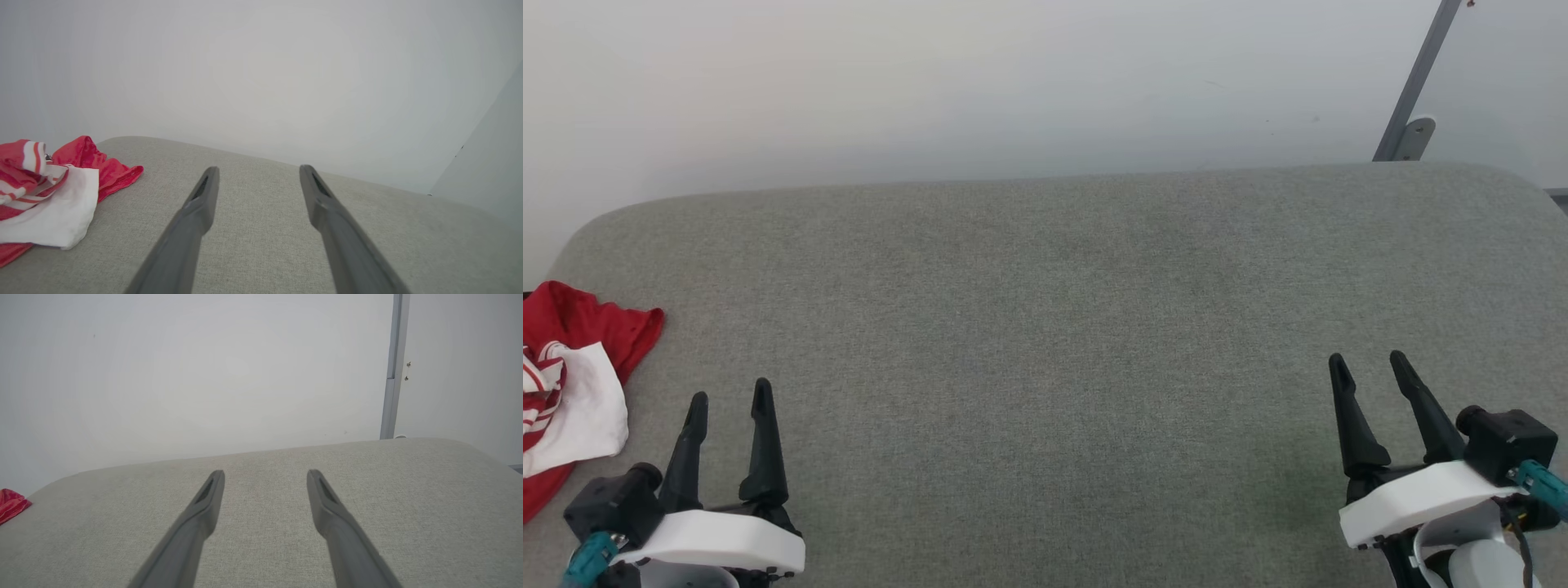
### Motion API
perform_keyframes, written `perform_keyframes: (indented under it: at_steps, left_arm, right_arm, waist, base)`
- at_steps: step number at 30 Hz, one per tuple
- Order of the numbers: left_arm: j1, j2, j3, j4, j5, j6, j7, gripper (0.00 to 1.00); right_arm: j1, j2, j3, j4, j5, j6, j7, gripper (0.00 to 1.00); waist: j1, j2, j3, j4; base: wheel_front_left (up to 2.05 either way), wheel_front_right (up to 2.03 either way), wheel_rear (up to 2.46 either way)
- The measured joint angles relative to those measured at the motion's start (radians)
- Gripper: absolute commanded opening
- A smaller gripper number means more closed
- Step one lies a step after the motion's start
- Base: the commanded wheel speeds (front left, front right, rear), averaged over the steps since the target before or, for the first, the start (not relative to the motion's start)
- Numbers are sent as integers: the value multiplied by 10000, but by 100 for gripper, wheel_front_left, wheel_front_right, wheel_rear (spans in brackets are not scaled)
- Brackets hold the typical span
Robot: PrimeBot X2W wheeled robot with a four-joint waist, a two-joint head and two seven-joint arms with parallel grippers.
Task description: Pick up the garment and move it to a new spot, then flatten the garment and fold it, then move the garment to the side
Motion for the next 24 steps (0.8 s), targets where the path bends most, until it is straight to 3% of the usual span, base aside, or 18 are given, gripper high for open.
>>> perform_keyframes:
  at_steps: [24]
  left_arm:
    - [21, 4, -4, -130, 1630, -86, -445, 100]
  right_arm:
    - [-23, -136, 146, -127, -1795, 2, -445, 100]
  waist:
    - [0, 0, -15, -68]
  base:
    - [0, 0, 0]
